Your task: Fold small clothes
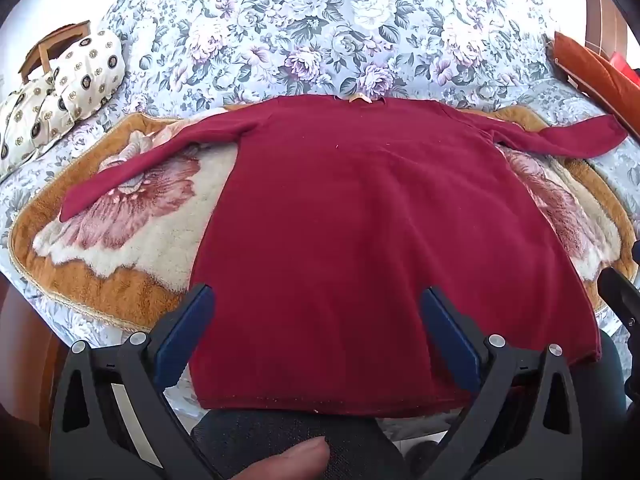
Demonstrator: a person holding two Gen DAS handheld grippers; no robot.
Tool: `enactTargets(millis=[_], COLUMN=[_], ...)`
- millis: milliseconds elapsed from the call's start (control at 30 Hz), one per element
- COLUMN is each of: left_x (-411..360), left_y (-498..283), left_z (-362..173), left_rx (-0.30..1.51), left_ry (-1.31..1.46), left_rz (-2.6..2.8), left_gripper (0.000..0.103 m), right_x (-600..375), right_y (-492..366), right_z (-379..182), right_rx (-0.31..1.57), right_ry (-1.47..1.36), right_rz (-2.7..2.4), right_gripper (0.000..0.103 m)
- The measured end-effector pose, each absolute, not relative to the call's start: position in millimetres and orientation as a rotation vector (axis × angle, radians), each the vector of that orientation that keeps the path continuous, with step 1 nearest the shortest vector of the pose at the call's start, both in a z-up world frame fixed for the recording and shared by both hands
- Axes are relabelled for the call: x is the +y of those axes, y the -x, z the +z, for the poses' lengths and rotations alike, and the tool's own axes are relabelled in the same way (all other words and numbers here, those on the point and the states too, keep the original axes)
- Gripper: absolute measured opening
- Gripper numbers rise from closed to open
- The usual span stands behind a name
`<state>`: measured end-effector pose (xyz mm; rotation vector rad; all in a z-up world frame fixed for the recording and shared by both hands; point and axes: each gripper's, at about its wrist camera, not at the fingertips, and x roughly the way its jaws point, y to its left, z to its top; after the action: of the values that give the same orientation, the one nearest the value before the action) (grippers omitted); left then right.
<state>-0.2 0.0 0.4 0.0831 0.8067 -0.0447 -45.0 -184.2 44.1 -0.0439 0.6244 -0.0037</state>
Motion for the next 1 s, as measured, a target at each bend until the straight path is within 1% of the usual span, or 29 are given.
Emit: enactTargets(millis=[1000], left_x=[3.3], left_y=[1.6], left_z=[-5.7], left_rx=[0.811], left_ry=[-0.063], left_rz=[-0.049], left_gripper=[0.103], right_x=[-196.5], right_y=[41.9], right_z=[42.6], right_rx=[0.635], right_ry=[0.033], right_rz=[-0.022], right_gripper=[0.089])
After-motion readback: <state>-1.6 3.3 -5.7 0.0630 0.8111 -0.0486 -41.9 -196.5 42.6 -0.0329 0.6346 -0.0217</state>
